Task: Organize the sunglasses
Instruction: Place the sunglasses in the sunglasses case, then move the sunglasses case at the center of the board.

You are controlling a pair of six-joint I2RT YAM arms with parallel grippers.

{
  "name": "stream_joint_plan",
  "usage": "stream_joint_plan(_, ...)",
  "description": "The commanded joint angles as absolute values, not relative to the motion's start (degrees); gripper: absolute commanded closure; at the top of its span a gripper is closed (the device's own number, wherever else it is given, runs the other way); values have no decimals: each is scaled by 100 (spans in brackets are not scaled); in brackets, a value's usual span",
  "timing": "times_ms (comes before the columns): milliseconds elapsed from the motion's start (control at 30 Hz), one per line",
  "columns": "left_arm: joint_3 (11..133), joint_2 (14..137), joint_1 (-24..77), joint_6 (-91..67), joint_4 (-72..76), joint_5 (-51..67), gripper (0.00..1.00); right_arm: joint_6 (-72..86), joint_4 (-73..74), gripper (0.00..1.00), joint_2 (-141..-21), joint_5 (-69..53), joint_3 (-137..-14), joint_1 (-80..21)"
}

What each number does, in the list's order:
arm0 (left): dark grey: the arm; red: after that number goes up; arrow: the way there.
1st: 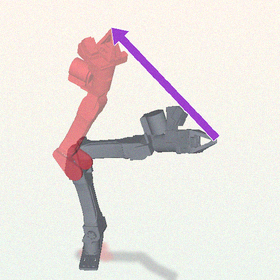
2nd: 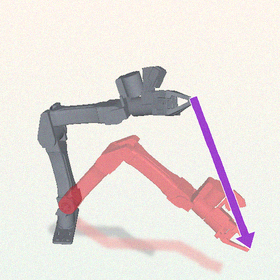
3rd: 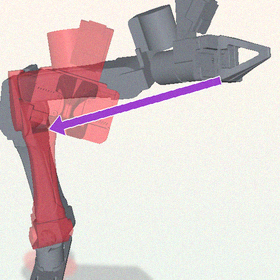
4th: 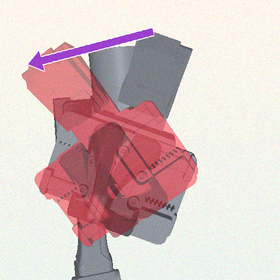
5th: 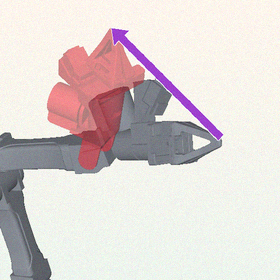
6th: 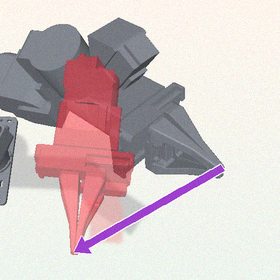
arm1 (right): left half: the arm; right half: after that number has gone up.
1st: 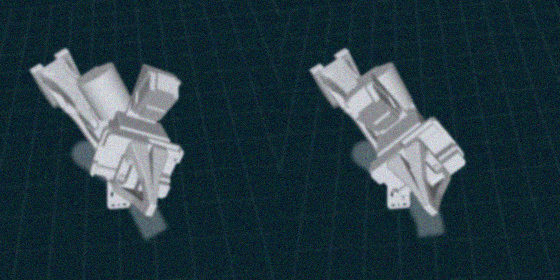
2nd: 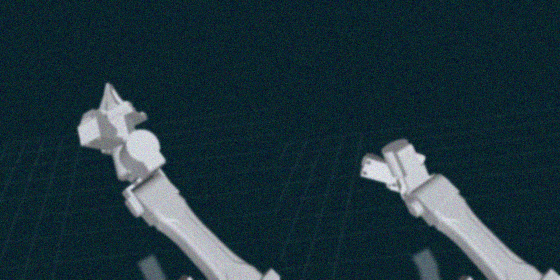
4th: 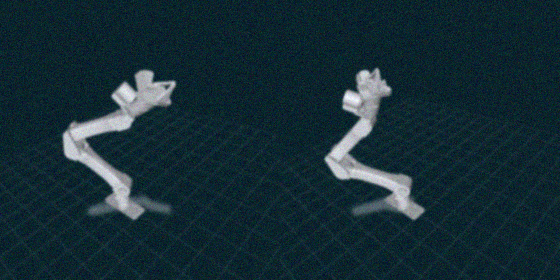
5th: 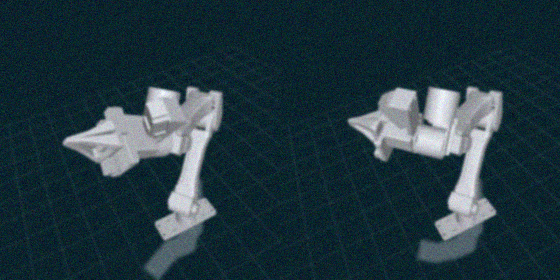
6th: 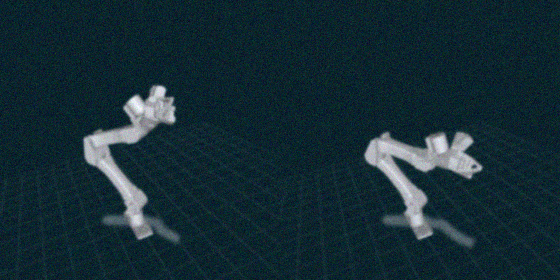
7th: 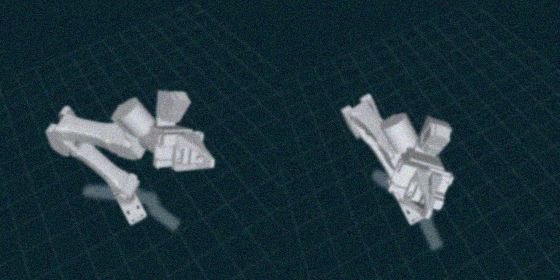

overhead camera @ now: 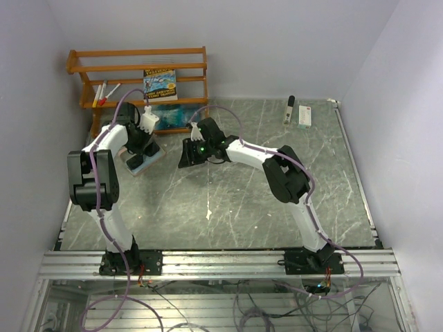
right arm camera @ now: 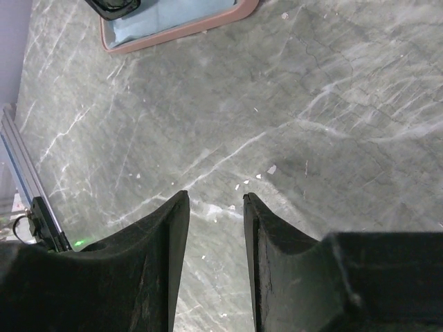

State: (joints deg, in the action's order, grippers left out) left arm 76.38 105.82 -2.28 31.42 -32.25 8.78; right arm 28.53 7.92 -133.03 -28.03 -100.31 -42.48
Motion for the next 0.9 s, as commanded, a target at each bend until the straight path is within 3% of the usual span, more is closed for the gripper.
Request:
stream_joint_plan(0,7734,10741,-265,3111,-3015,890,93,2863,654,63,-13052,-2821,-9947,-4248)
stream_joint_plan(867,7366,11015,-264,3125,-3071,1107,93,2951,534,64,-12942,-2935,-9809,-4252)
